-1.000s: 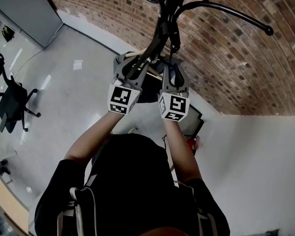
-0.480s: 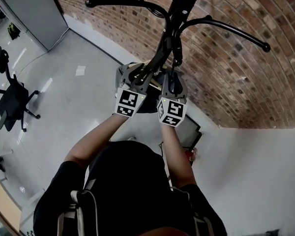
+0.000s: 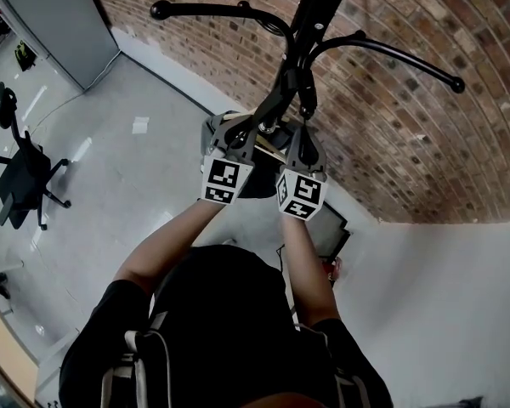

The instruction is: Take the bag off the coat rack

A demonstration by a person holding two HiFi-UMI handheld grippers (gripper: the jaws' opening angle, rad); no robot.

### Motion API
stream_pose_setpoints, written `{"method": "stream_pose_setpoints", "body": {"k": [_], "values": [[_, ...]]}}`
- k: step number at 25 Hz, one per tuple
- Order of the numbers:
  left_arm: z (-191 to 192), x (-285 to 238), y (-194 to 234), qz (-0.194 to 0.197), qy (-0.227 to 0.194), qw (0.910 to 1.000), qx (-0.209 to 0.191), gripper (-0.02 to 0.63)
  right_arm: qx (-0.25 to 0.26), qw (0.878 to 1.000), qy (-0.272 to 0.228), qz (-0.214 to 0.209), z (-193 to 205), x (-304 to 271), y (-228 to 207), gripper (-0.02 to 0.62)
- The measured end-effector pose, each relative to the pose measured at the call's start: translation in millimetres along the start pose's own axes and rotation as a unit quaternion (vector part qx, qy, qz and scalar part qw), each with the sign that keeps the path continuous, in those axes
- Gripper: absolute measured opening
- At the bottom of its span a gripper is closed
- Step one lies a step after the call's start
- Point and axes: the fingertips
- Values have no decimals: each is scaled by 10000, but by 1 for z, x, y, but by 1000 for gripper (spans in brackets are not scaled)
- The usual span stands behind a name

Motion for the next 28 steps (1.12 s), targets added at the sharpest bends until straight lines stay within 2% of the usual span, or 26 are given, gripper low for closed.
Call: {"method": "stream_pose_setpoints", "body": {"k": [3,7,18,23,28], "values": [[-2,4,1,15,-39,9998,173,20,-117,9999,-34,-12,-3,4,-4,21],[-8,8,-5,121,68,9963,848,20,-335,9994,-77,100,-13,12,-11,21],[-68,29,-6,202,-508,9963,669,21,-817,9943,-630,261,-68,33,-17,21],[-100,37,-13,421,-586,9947,733,21,-1247,9873,-903,381,-97,52,-30,21],[-140,50,-24,668,-989,9905,680,21,-1478,9799,-1224,549,-122,79,-42,21]]}}
Point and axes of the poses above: the fingertips, and each gripper's own axes: x backward along the fingers, y to its left, z out of its underside, and after that the axes turned 2 degrees about -y, right-handed
